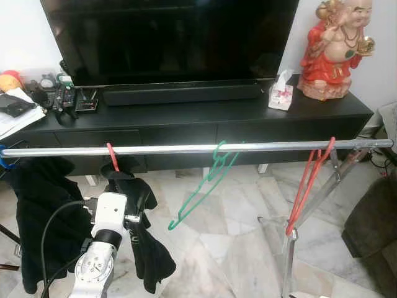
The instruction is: Hang hanger
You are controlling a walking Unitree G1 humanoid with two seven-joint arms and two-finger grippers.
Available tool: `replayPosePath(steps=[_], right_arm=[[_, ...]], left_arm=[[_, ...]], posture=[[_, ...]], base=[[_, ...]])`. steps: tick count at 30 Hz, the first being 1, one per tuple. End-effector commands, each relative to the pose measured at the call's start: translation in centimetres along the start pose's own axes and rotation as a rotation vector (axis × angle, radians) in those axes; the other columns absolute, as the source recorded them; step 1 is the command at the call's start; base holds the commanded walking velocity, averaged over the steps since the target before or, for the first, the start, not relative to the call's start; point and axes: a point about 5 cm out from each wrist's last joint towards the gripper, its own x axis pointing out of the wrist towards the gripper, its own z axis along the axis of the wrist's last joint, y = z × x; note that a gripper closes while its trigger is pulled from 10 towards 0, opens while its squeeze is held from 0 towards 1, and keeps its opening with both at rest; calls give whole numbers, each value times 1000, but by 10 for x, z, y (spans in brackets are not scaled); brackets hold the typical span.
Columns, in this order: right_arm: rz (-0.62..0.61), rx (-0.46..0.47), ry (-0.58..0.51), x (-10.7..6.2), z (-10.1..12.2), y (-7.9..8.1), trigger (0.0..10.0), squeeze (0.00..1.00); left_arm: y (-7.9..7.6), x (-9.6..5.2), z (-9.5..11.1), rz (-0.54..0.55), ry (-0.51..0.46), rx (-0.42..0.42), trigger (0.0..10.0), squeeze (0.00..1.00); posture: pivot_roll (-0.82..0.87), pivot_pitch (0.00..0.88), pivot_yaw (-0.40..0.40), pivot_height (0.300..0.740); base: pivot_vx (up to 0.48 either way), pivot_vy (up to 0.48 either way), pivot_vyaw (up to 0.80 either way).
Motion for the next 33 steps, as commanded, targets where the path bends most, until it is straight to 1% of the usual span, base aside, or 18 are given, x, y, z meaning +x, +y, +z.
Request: replayPosePath(steps=[1,10,11,12,13,15,24,27,28,30,31,32,33], right_arm=[[-11,-3,7,0,-1,-3,10000,0],[-11,-3,7,0,-1,-3,10000,0],[-10,5,8,0,-1,-3,10000,0],[-10,5,8,0,-1,-3,10000,0],[3,37,-17,0,2,-1,10000,0],[9,47,-27,0,4,0,10000,0],[9,49,-27,0,4,0,10000,0],[11,49,-27,0,4,1,10000,0],[11,49,-27,0,4,1,10000,0],[11,51,-28,0,5,1,10000,0],[11,52,-29,1,5,2,10000,0],[11,53,-30,1,5,2,10000,0],[11,54,-30,1,5,2,10000,0]], left_arm=[[1,0,-2,13,17,-6,10000,0],[1,0,-2,13,17,-6,10000,0],[1,1,-2,14,17,-7,10000,0],[1,1,-2,14,17,-7,10000,0],[13,4,-6,122,44,28,10000,0],[19,6,-8,165,58,44,10000,0],[18,6,-10,157,68,46,10000,0],[19,7,-15,174,114,57,10000,0],[25,9,-15,234,137,-15,10000,0],[32,13,-14,285,151,-87,10000,0],[31,16,-13,277,156,-108,10000,0],[29,19,-13,244,169,-141,10000,0],[27,20,-13,225,174,-151,10000,0]], posture=[[-32,0,-28,740],[-32,0,-28,740],[0,0,0,740],[0,0,0,740],[-29,0,-31,740],[-29,0,-29,740],[-29,0,-29,740],[-28,0,-26,740],[-28,0,-26,740],[-26,0,-30,740],[-25,0,-32,740],[-23,0,-34,740],[-23,0,-34,740]], base=[[0,0,0],[0,0,0],[0,0,0],[0,0,0],[0,0,0],[0,0,0],[0,0,0],[0,0,0],[0,0,0],[0,0,0],[0,0,0],[0,0,0],[0,0,0]])
